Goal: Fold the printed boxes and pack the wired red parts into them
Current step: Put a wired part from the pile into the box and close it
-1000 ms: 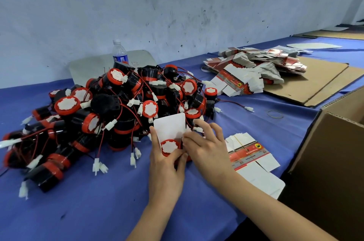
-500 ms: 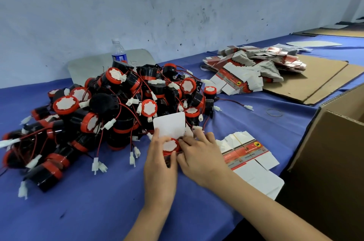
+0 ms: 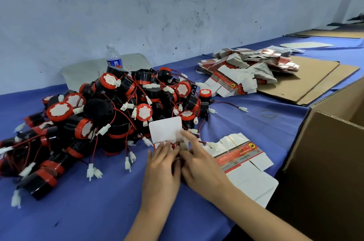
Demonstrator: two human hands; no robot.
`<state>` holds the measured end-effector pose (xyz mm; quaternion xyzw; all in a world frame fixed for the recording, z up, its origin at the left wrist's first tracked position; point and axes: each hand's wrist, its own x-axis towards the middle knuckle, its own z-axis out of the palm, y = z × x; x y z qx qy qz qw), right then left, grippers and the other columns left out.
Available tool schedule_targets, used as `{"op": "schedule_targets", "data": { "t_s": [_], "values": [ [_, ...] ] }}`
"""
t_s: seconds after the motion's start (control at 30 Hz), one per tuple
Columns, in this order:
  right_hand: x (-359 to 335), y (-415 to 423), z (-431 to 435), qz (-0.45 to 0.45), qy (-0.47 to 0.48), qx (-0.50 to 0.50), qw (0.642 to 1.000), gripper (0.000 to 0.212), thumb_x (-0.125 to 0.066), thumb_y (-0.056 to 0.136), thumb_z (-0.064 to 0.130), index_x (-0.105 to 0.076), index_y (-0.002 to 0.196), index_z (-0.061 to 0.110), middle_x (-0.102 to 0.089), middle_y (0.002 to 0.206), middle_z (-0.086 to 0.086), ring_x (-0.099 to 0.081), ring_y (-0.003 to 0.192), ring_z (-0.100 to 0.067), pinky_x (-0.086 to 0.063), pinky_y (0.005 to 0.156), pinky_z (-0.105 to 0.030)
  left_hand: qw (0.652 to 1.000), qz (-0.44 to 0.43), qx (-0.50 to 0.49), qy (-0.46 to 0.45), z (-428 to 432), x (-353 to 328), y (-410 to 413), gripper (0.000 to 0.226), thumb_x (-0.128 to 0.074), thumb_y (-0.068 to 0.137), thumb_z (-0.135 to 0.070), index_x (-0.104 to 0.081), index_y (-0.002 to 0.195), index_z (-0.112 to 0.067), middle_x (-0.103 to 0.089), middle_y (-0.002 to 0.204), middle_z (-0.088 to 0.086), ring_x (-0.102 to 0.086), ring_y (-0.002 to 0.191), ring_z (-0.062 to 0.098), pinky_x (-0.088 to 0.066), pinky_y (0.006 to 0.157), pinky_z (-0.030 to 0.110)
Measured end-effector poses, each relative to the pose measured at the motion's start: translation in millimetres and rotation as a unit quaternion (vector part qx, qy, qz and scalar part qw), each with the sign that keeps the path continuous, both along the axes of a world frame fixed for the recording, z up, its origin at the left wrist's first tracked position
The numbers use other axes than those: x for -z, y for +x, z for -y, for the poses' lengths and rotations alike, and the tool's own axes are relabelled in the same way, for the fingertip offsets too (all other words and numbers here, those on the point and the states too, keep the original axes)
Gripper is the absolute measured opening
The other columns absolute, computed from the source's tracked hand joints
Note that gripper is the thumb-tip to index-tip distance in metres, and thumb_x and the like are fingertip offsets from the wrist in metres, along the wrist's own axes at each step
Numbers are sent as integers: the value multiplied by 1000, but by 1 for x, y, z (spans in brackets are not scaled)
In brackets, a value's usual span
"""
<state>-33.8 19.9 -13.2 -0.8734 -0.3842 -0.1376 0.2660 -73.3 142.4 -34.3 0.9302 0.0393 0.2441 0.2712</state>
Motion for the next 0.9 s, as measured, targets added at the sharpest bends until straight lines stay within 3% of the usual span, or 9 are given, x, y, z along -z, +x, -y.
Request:
{"op": "schedule_targets", "data": {
  "t_s": [0.07, 0.13, 0.33, 0.43, 0.53, 0.67, 0.73, 0.8, 0.9],
  "values": [
    [8, -8, 2, -12, 102, 25, 994, 36, -53, 87, 9, -58, 122, 17, -25, 155, -2, -55, 106, -11, -47, 78, -18, 1000, 13, 0, -15, -1, -1, 1, 34, -65, 89, -8, -66, 123, -15, -57, 136, 7, -42, 136, 24, -16, 116, 35],
    [11, -13, 0, -62, 182, 36, 981, 56, -55, 88, 11, -41, 138, 31, -35, 147, 13, -48, 120, -5, -37, 92, -7, 999, 23, 5, -34, -2, -2, 1, 29, -67, 89, -10, -69, 118, -15, -60, 133, 4, -44, 134, 20, -27, 112, 29],
    [19, -13, -4, -31, 101, 51, 993, 43, -56, 87, 14, -57, 130, 10, -53, 134, 2, -44, 126, -15, -29, 109, -18, 990, 44, 14, -131, -7, -5, -1, 44, -69, 87, -14, -48, 107, -46, -60, 111, -18, -60, 102, 9, -36, 75, -1],
    [12, -12, -5, -42, 99, 41, 993, 38, -55, 80, 12, -64, 118, 9, -60, 119, -1, -52, 113, -16, -38, 100, -20, 995, 32, 35, -84, -10, -1, 1, 48, -71, 84, -9, -58, 128, -26, -47, 135, -15, -48, 126, 10, -29, 93, 0],
    [-15, -1, -3, -82, 268, 92, 955, 20, -51, 77, 20, -60, 94, 14, -56, 95, 2, -55, 87, -8, -45, 76, -22, 996, 49, 37, -61, -9, 0, 4, 27, -77, 79, -14, -71, 106, -15, -53, 132, -13, -48, 128, 10, -32, 98, 9],
    [-48, 25, -10, -242, 358, 70, 899, 28, -51, 96, 38, -58, 120, 25, -60, 115, 10, -53, 107, 1, -38, 81, -6, 991, 71, 73, -82, -6, -1, 4, 16, -79, 77, -20, -71, 91, -19, -59, 116, -21, -54, 113, -1, -36, 91, 4],
    [-54, 34, -13, -325, 308, 52, 893, 32, -44, 100, 37, -70, 95, 21, -69, 92, 3, -59, 88, -8, -44, 80, -25, 989, 81, 95, -85, -5, 0, 3, 17, -80, 77, -20, -70, 92, -19, -60, 117, -22, -56, 111, -1, -42, 89, 10],
    [-52, 38, -15, -308, 262, 41, 914, 46, -44, 101, 31, -51, 58, 15, -43, 53, 3, -38, 53, -9, -33, 59, -35, 987, 87, 102, -91, -6, 0, 4, 18, -80, 77, -18, -70, 92, -20, -61, 120, -20, -57, 112, 0, -45, 88, 13],
    [-44, 39, -11, -255, 212, 22, 943, 48, -46, 100, 29, -39, 58, 8, -28, 49, 2, -24, 51, -8, -23, 54, -29, 987, 95, 97, -86, -5, 1, 4, 19, -80, 77, -18, -70, 93, -22, -61, 122, -20, -54, 116, -1, -40, 90, 8]
  ]
}}
